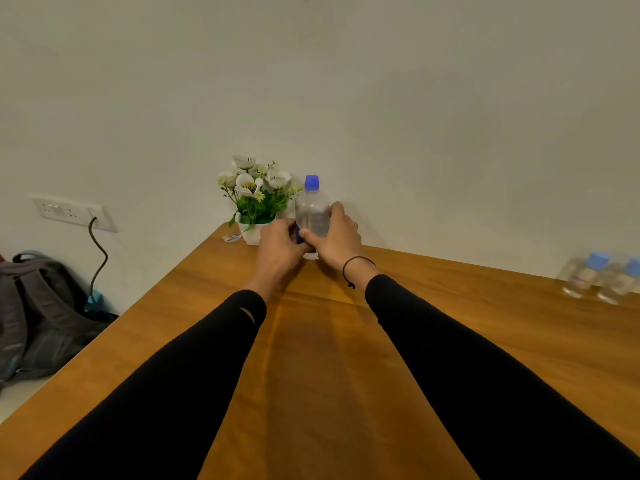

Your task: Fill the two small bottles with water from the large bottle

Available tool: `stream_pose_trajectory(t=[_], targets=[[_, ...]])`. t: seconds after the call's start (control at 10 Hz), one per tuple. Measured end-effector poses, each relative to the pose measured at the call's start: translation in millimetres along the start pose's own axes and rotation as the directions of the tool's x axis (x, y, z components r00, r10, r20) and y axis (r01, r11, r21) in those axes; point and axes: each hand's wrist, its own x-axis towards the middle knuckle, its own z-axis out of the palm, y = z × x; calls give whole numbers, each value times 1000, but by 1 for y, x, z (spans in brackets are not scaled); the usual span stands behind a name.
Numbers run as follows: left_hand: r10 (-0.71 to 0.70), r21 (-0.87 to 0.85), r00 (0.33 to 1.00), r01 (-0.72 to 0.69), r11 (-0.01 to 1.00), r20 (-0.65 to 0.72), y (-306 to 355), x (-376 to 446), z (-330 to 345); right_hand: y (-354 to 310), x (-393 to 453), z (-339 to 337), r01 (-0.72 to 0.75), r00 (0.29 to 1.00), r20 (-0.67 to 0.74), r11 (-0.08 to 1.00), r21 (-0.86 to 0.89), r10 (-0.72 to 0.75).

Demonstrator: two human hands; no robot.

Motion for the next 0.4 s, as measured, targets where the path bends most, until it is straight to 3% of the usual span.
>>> stream_pose_trajectory(t=[0.2, 0.4], targets=[[-16, 27, 1000, 16, 999, -26, -9, 22, 13, 5, 21, 13, -39, 997, -61, 999, 11, 40], [-61, 63, 986, 72, 995, -157, 1, -18, 15, 16, -9, 7, -87, 991, -97, 994, 73, 93]])
